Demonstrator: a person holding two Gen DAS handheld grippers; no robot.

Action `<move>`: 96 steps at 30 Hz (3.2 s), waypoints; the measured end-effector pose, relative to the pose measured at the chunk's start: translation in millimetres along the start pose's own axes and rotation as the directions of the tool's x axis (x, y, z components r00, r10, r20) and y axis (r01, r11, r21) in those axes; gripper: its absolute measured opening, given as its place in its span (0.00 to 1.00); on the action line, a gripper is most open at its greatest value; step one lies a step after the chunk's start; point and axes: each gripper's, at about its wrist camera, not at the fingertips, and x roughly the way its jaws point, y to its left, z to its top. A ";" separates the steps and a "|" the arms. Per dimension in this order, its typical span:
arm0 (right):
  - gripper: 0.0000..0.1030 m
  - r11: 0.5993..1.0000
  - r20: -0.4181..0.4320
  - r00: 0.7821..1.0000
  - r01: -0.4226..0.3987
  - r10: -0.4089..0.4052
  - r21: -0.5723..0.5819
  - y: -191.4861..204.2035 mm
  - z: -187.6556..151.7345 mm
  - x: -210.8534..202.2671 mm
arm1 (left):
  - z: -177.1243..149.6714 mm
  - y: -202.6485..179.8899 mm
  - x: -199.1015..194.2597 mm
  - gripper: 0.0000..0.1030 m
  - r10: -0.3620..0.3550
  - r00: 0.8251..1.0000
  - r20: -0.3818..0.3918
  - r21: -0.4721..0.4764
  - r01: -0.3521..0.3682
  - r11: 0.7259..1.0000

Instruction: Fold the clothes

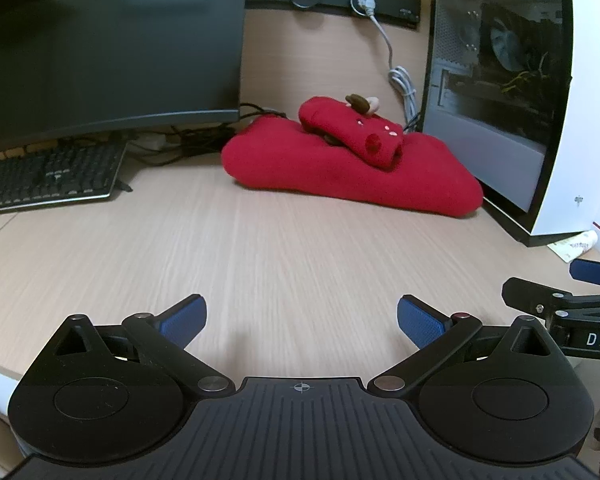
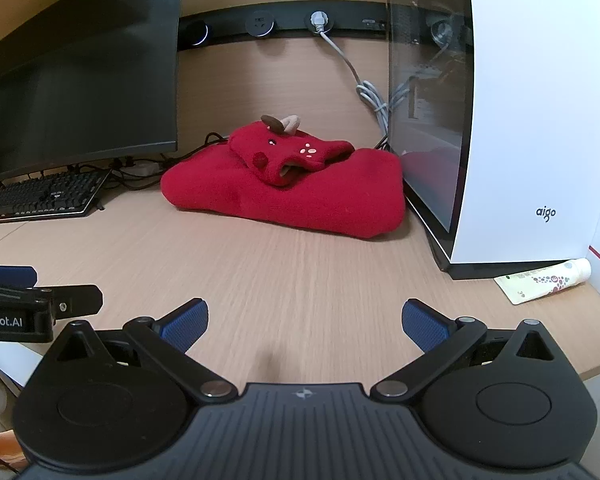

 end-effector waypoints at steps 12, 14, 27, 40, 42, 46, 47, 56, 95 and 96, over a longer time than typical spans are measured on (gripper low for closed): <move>1.00 0.970 -0.043 0.974 -0.216 0.221 0.108 -19.8 41.7 26.5 | 20.0 10.1 12.3 1.00 -0.005 0.998 -0.065 -0.039 0.003 0.999; 1.00 0.953 -0.042 0.959 -0.271 0.279 0.137 -25.2 69.0 40.0 | 30.9 16.5 15.4 1.00 -0.008 0.996 -0.090 -0.070 0.002 0.998; 1.00 0.859 -0.074 0.896 -0.393 0.438 0.330 -34.7 138.6 174.9 | 91.7 47.3 -6.4 1.00 0.073 0.995 -0.069 -0.128 -0.081 0.988; 1.00 0.851 -0.014 0.895 -0.419 0.446 0.315 5.0 197.1 266.8 | 93.2 106.1 -31.5 1.00 0.203 0.974 -0.097 -0.119 -0.213 0.970; 1.00 0.805 -0.016 0.879 -0.428 0.476 0.411 2.5 206.3 277.0 | 94.0 116.9 -32.9 1.00 0.205 0.973 -0.103 -0.132 -0.218 0.967; 1.00 0.667 -0.067 0.806 -0.437 0.588 0.603 -0.3 200.5 302.4 | 97.8 131.2 -41.8 1.00 0.203 0.975 -0.086 -0.156 -0.215 0.964; 1.00 0.659 -0.085 0.795 -0.432 0.600 0.615 1.1 195.7 304.9 | 97.5 132.7 -43.4 1.00 0.212 0.974 -0.075 -0.160 -0.221 0.962; 1.00 0.599 -0.062 0.705 -0.548 0.706 0.583 -3.3 194.3 267.0 | 92.9 127.2 -42.1 1.00 0.190 0.979 -0.078 -0.197 -0.202 0.959; 1.00 0.754 0.463 0.599 -0.574 0.653 -0.319 20.0 419.4 -133.3 | 141.3 111.9 -82.5 1.00 -0.240 0.904 0.355 -0.036 0.269 0.962; 1.00 0.758 0.481 0.589 -0.553 0.649 -0.345 21.4 420.5 -149.9 | 143.7 109.4 -86.1 1.00 -0.260 0.889 0.378 -0.022 0.289 0.957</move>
